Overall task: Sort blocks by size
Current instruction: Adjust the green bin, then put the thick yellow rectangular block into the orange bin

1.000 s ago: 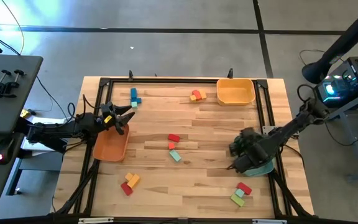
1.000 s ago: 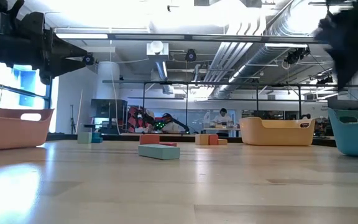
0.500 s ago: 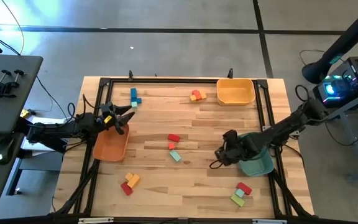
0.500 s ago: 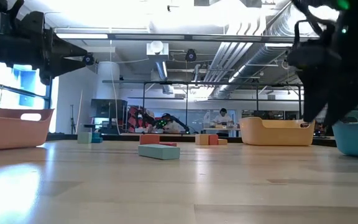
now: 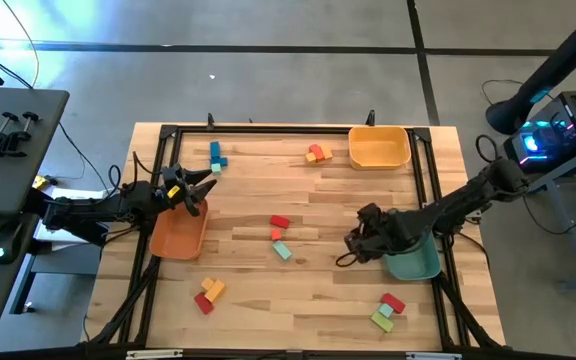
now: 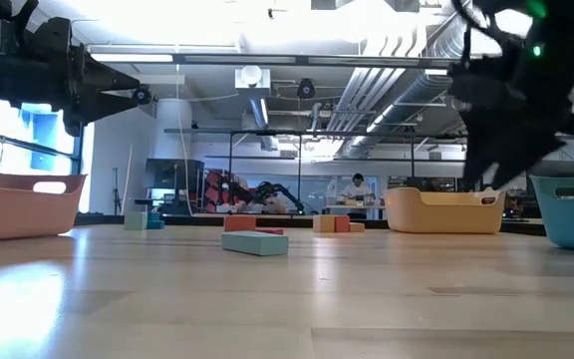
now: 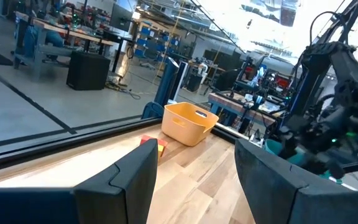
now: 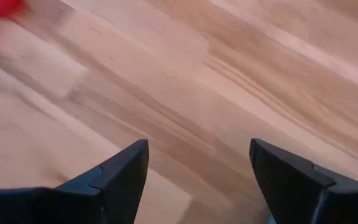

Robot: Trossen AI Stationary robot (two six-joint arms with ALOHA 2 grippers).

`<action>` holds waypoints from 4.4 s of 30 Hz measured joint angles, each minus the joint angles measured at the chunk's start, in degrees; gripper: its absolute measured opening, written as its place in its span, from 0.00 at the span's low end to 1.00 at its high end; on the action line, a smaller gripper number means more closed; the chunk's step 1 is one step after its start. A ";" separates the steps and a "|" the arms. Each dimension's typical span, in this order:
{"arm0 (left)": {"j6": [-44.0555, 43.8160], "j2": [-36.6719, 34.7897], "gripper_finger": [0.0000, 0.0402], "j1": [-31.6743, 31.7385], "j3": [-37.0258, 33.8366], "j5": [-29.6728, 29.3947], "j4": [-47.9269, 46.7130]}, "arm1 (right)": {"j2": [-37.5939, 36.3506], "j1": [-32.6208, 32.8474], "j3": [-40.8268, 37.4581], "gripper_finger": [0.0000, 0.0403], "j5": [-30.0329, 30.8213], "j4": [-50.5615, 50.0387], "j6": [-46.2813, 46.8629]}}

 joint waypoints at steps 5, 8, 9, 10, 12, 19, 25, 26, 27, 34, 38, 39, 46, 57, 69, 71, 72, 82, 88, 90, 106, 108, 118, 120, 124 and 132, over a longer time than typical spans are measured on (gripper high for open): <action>-0.04 0.00 0.50 -0.01 0.00 -0.01 0.00 | 0.00 2.84 6.32 0.68 -1.18 -4.37 -1.81; -0.08 0.00 0.50 -0.01 0.00 0.01 0.00 | 0.00 5.46 9.61 0.68 -7.20 -8.02 0.47; -0.08 0.00 0.50 -0.01 0.00 0.03 0.00 | 0.00 6.29 10.25 0.68 -9.13 -9.35 1.92; -0.08 0.00 0.50 -0.01 0.00 0.05 0.00 | 0.00 7.08 10.68 0.68 -10.81 -10.74 3.65; -0.08 0.00 0.50 -0.01 0.00 0.08 -0.02 | 0.00 8.40 10.88 0.68 -13.34 -13.76 7.98; -0.02 0.00 0.50 -0.01 0.00 0.14 -0.04 | -0.02 10.24 6.96 0.68 -16.37 -17.43 22.69; 0.01 0.00 0.50 -0.01 0.00 0.14 -0.04 | -0.02 8.82 0.57 0.66 -20.39 -11.42 22.99; 0.01 0.00 0.50 -0.01 0.00 0.13 -0.04 | -0.02 8.48 -0.28 0.65 -20.73 -10.96 23.14; 0.01 0.00 0.50 -0.01 0.00 0.14 -0.04 | -0.02 8.10 -1.02 0.63 -20.86 -10.50 23.14; 0.00 0.00 0.50 -0.01 0.00 0.17 -0.02 | 0.00 4.53 -4.92 0.45 -20.94 -5.69 23.14; -0.02 0.00 0.50 -0.01 0.00 0.19 -0.02 | 0.00 2.00 -7.14 0.35 -20.94 -2.28 22.76; -0.01 0.00 0.50 -0.01 0.00 0.19 -0.02 | 0.00 1.39 -7.33 0.33 -20.87 -2.10 22.64; 0.01 0.00 0.50 -0.01 0.00 0.19 -0.02 | 0.00 -3.14 -7.70 0.18 -16.01 -2.77 19.17; 0.03 0.00 0.50 -0.01 0.00 0.19 -0.02 | 0.00 -10.73 -7.70 0.08 -14.65 -2.78 8.71; 0.05 0.00 0.50 -0.01 0.00 0.16 -0.02 | 0.00 -16.23 -7.70 0.06 -10.58 -2.52 7.60; 0.05 0.00 0.50 -0.01 0.00 0.16 -0.02 | 0.00 -16.80 -7.70 0.06 -10.52 -2.56 7.60; 0.05 0.00 0.50 -0.01 0.00 0.16 -0.02 | 0.00 -17.01 -7.70 0.06 -10.36 -2.56 7.60; 0.05 0.00 0.50 -0.01 0.00 0.16 -0.02 | -0.09 -17.26 -7.56 0.19 -10.38 -2.77 4.14; 0.06 0.00 0.50 -0.01 0.00 0.12 -0.02 | -1.75 -17.26 -7.56 0.37 -8.56 -3.83 2.41; 0.05 0.00 0.50 -0.01 0.00 -0.06 0.00 | -3.38 -17.26 -7.56 0.40 -8.64 -3.83 1.73; 3.52 0.00 0.50 0.02 0.00 -6.57 -0.04 | -20.49 -17.28 -7.50 0.43 -2.29 1.35 -11.08; 3.52 0.00 0.50 0.02 0.00 -6.57 -0.04 | -20.70 -17.08 -7.50 0.43 -0.94 5.51 -16.31; 8.85 0.08 0.50 0.02 0.02 -0.93 5.36 | -17.47 -16.19 -9.68 0.43 2.94 44.24 -57.53; 13.02 0.46 0.50 0.02 0.02 -1.53 7.42 | -14.45 -18.34 -9.97 0.42 0.70 49.98 -65.04; 26.32 1.59 0.50 0.02 0.02 -3.97 14.02 | -7.27 -23.78 -10.03 0.41 -4.71 58.70 -76.21; 46.04 2.36 0.50 0.02 0.07 -7.21 22.16 | 6.56 -33.59 -10.10 0.41 -18.86 83.08 -92.53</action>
